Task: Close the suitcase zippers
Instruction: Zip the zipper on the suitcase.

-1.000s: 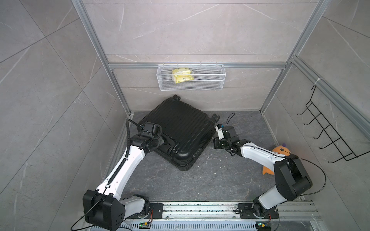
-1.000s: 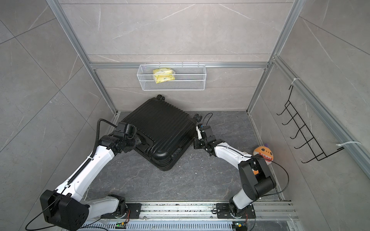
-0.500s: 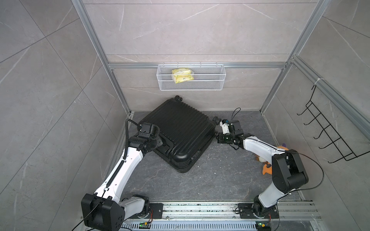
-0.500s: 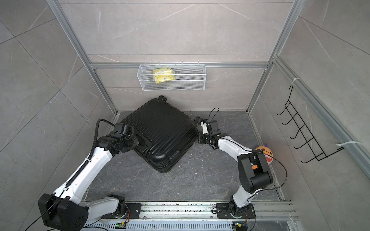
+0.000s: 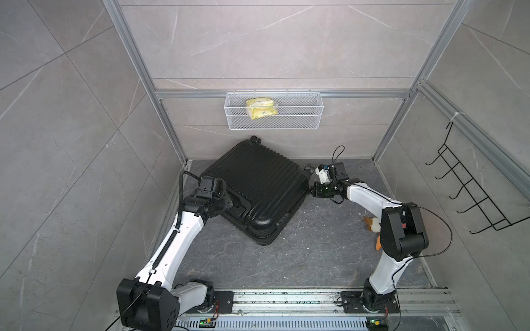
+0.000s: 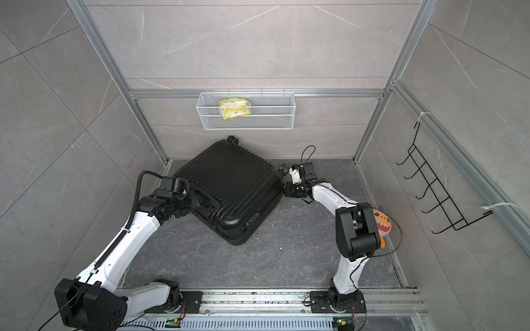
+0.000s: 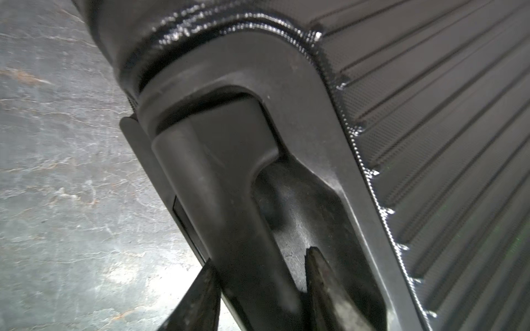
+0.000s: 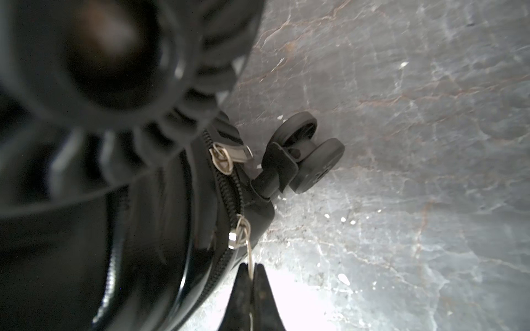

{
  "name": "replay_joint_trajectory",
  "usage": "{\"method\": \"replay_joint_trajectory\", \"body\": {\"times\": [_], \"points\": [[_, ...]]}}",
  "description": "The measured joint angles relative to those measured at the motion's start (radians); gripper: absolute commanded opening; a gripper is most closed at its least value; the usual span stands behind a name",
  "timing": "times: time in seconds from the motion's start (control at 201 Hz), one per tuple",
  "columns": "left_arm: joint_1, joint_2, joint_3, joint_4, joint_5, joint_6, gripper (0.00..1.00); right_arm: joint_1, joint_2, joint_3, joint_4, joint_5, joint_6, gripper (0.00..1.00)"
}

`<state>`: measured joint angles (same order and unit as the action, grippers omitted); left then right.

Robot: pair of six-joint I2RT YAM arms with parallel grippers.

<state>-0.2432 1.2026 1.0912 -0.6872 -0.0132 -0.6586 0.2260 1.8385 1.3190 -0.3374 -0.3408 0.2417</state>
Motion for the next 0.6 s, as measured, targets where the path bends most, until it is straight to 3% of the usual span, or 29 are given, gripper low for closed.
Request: {"method": "replay_joint_trajectory", "body": {"times": [0.085,0.164,0.364,0.464,0.598], "points": [[0.004,0.0,-0.01,0.032,0.04,0.0,0.0,-0.01,0.019,0.032,-0.02,0.004,-0.004,0.0],[0.008,0.0,-0.02,0.063,0.093,0.0,0.01,-0.024,0.035,0.061,-0.033,0.011,-0.011,0.09],[0.009,0.0,-0.024,0.081,0.182,0.072,0.75,-0.093,0.043,0.069,-0.032,0.161,-0.023,0.43],[-0.012,-0.005,-0.024,0.046,0.22,0.174,0.93,-0.131,0.03,0.041,-0.018,0.228,-0.031,0.51],[-0.019,-0.036,-0.005,0.007,0.197,0.256,0.99,-0.132,-0.056,-0.079,0.021,0.296,-0.039,0.55]]}}
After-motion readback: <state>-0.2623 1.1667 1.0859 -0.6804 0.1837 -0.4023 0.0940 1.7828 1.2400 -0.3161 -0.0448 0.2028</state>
